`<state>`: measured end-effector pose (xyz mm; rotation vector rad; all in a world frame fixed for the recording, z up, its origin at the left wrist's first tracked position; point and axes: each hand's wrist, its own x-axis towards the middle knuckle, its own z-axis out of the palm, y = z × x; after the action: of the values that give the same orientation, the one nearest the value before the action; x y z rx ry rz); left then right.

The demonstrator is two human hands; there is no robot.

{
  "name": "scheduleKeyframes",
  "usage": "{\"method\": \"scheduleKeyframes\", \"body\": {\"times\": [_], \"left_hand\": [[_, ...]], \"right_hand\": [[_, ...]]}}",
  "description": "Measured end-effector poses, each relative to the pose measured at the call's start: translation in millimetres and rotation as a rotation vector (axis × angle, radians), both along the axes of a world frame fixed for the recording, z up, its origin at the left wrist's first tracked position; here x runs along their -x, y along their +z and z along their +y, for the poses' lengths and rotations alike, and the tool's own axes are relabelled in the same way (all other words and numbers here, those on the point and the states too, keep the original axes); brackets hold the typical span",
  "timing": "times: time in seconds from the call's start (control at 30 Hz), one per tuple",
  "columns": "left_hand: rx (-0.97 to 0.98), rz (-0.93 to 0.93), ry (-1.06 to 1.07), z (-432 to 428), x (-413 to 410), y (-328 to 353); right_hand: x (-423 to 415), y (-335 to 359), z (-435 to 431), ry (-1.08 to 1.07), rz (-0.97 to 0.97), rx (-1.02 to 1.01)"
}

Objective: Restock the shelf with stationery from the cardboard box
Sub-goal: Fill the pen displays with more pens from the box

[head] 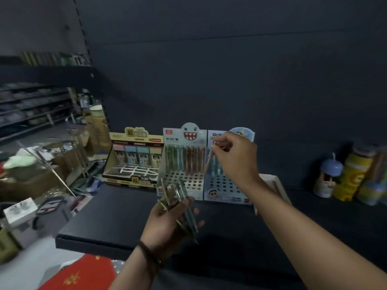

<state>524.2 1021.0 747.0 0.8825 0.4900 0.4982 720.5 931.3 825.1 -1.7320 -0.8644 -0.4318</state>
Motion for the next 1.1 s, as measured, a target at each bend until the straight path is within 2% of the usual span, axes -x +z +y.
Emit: {"method": "scheduleKeyframes", "body": {"times": [0.43,0.6,0.93,1.0,1.1], "left_hand": [[-0.104,0.015,-0.203,120,-28,-12],[-0.076,-0.016,-0.301,140,-36,-17],[-0.047,-0.088,-0.315,135,-42,-11],[-0.030,-0.097,-0.329,134,-43,-9],[-0.038,-0.114,-0.357,128,-48,-4]], "right_hand": [[-14,-10,85,-0.203,-0.063,0.118],[-19,-17,94,-0.273,-0.003,0.223],[-27,-19,108,-0.252,-0.024,0.614],[-22,-11,105,-0.246,-0.023,0.595],[0,-1,93,-0.142,0.073,0.376]]}}
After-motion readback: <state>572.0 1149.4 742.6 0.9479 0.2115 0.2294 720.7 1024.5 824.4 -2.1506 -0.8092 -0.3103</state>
